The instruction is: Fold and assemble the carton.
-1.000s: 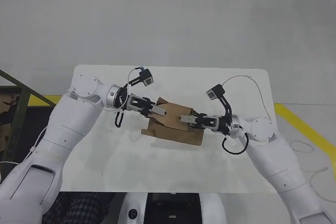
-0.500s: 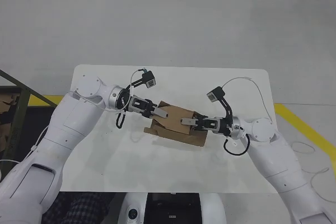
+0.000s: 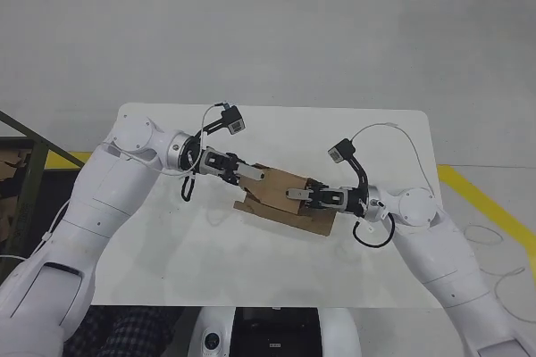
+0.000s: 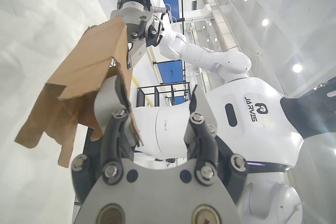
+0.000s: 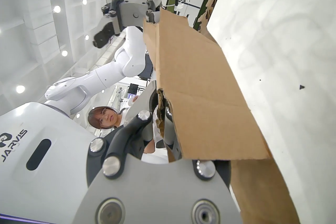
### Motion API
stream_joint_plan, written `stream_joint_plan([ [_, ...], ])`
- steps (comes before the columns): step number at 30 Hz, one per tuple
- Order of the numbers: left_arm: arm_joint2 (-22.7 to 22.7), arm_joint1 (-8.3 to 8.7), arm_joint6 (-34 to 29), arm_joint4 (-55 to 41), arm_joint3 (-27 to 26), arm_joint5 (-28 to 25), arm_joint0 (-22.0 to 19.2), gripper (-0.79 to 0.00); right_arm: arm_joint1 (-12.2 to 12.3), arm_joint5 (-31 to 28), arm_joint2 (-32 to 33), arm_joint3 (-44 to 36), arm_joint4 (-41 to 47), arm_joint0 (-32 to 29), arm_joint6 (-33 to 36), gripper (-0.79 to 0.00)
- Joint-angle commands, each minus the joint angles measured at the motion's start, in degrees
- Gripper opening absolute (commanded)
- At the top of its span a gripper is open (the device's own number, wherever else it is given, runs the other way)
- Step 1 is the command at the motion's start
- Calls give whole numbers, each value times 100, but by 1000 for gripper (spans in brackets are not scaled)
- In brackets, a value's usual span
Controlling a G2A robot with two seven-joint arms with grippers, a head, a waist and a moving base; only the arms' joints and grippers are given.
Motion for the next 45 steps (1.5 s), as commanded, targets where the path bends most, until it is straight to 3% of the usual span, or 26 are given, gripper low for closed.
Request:
stream_joint_plan([
  [1, -42, 20, 0, -30, -56, 14, 13, 0, -1, 7, -1, 12, -23, 3, -18, -785],
  [22, 4, 54, 0, -346, -346, 33, -33, 0, -72, 130, -234, -88, -199, 45, -243, -785],
  [34, 395, -138, 65, -239, -273, -107, -298, 0, -91, 146, -267, -126, -207, 15, -298, -785],
  [45, 345, -171, 292, 55, -270, -201, -308, 0, -61, 151, -120, -211, -140, -83, -276, -785],
])
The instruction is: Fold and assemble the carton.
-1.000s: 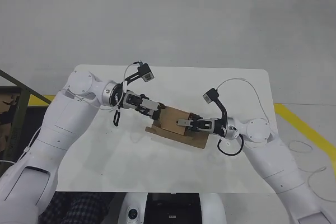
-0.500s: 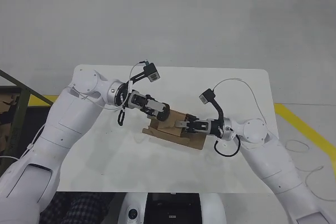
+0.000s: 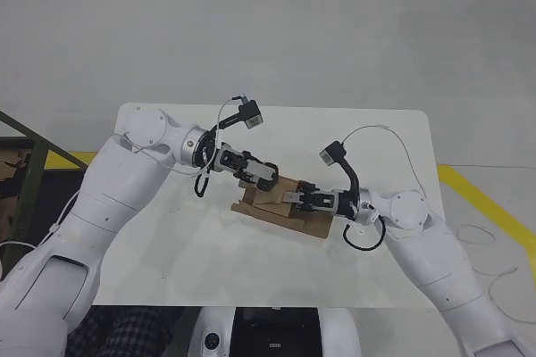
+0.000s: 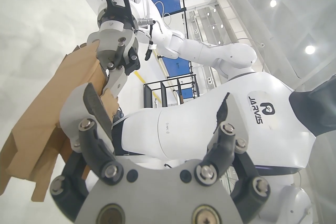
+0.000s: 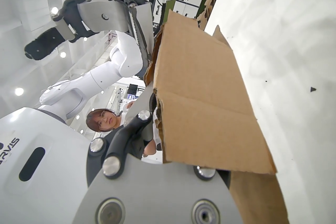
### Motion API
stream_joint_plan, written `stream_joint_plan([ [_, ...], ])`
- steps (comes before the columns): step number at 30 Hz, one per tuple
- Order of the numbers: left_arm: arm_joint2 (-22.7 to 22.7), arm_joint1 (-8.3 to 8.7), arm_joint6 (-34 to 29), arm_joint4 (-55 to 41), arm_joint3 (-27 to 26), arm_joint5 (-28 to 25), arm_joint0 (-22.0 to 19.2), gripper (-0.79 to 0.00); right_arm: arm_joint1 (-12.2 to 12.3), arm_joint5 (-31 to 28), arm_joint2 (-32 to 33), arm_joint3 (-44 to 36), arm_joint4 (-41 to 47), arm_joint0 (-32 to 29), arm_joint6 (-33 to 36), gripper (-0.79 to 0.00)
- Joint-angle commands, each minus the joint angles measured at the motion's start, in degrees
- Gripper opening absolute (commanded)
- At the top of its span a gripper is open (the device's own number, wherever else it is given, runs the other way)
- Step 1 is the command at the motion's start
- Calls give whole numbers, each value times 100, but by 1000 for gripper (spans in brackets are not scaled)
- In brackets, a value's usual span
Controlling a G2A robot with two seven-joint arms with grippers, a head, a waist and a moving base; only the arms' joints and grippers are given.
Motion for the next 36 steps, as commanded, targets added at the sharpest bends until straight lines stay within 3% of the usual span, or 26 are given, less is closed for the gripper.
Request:
stream_joint_plan([
  [1, -78, 11, 40, -30, 26, -7, 16, 0, 8, 0, 39, 10, 30, -18, 17, -785],
  [14, -765, 187, -44, -127, 67, 165, 361, 0, 57, -49, 295, 40, 233, -139, 85, -785],
  [36, -685, 136, 167, 149, 4, 192, 385, 0, -10, -29, -62, -316, 211, -231, 130, -785],
])
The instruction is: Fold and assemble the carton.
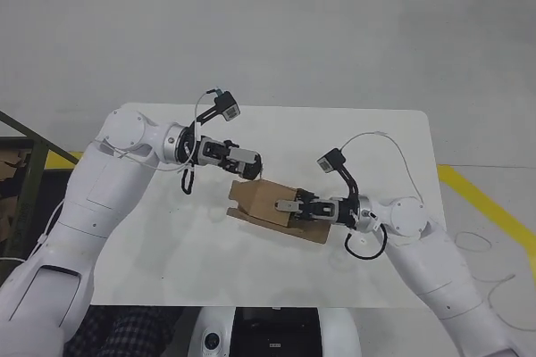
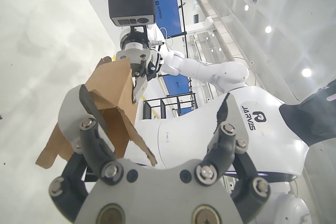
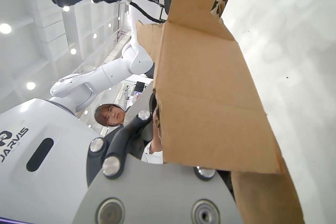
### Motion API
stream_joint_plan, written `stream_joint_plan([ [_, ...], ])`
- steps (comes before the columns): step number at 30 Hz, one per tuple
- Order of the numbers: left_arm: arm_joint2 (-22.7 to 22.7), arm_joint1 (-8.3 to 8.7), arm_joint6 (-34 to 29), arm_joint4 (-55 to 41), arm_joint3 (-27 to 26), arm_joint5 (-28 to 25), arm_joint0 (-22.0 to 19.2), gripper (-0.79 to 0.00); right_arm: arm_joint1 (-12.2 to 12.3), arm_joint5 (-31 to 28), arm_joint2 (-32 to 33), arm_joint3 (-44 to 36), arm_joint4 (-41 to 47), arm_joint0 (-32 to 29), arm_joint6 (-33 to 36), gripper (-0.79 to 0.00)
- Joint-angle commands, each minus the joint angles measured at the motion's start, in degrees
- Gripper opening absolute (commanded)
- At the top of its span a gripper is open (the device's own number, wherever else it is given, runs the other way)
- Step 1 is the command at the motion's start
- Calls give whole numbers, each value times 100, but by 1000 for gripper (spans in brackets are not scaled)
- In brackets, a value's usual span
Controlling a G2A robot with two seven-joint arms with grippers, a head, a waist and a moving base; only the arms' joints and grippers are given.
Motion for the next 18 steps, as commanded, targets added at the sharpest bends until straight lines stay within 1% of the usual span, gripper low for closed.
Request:
stream_joint_plan([
  [1, 24, -12, -5, -16, -3, -6, -13, 0, -13, 9, -49, -9, 3, 14, -16, -785],
  [8, 56, -41, -20, 0, -16, -58, -60, 0, -43, -6, -154, 26, -16, 47, -31, -785],
  [13, -48, -17, 22, 89, 59, -67, -29, 0, -22, -35, 2, 140, 1, 35, -128, -785],
  [18, -125, 10, 25, 153, 24, -36, 70, 0, 9, -54, 179, 154, 22, -4, -176, -785],
])
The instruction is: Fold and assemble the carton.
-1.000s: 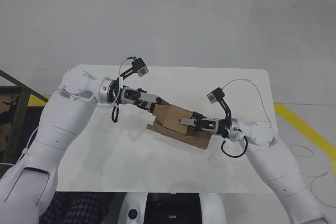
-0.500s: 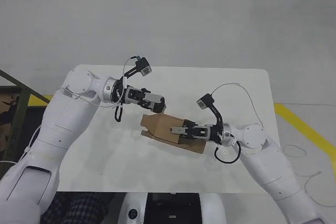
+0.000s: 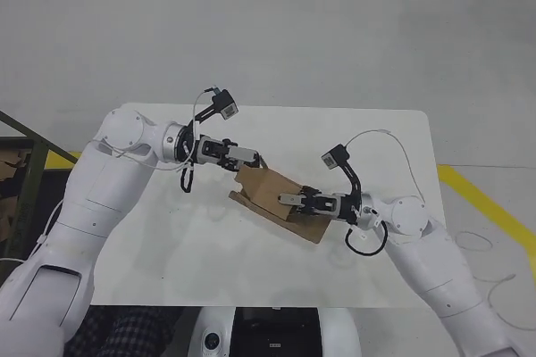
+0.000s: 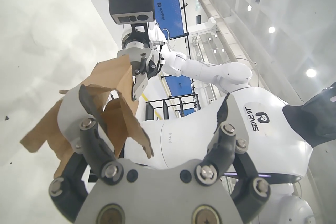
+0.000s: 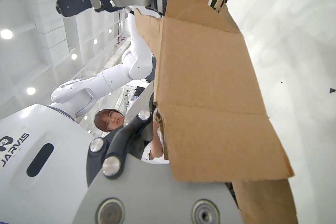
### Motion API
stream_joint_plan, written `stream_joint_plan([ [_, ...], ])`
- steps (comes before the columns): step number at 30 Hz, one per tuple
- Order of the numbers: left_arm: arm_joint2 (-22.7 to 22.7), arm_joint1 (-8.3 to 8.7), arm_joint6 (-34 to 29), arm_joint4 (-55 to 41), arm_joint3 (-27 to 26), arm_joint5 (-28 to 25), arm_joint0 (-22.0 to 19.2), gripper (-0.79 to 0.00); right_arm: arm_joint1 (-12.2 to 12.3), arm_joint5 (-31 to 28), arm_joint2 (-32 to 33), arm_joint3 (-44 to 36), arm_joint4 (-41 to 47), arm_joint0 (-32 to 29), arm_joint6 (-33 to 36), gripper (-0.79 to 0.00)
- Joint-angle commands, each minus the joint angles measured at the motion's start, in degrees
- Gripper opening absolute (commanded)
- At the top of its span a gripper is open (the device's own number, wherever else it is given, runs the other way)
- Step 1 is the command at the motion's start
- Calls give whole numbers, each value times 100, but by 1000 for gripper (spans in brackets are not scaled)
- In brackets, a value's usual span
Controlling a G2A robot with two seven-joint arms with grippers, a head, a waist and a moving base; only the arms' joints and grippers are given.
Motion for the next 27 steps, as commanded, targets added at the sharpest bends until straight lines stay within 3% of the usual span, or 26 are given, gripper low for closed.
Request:
stream_joint_plan([
  [1, -20, 9, 6, 27, -35, 22, 48, 0, 10, -1, 53, 1, 3, -18, -11, -785],
  [19, -120, 49, -111, -41, -319, 236, 324, 0, 65, 63, 450, 72, -105, -96, -412, -785],
  [27, 76, -3, -154, -28, -339, 270, 296, 0, 53, 48, 427, -24, -180, -134, -553, -785],
])
